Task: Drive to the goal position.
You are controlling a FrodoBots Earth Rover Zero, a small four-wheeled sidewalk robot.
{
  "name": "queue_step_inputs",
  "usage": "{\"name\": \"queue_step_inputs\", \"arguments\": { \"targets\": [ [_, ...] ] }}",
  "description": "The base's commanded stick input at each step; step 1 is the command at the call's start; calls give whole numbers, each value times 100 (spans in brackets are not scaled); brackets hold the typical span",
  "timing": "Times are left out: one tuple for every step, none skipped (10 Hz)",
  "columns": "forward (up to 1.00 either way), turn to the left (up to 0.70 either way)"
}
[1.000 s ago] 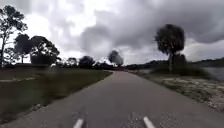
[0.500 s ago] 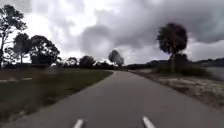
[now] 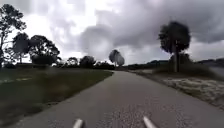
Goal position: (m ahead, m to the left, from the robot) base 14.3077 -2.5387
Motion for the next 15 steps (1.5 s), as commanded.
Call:
{"name": "queue_step_inputs", "arguments": {
  "targets": [
    [70, 0],
    [70, 0],
    [70, 0],
    [70, 0],
    [70, 0],
    [70, 0],
    [70, 0],
    [70, 0],
    [70, 0],
    [70, 0],
    [70, 0],
    [70, 0],
    [70, 0],
    [70, 0],
    [70, 0]
  ]
}}
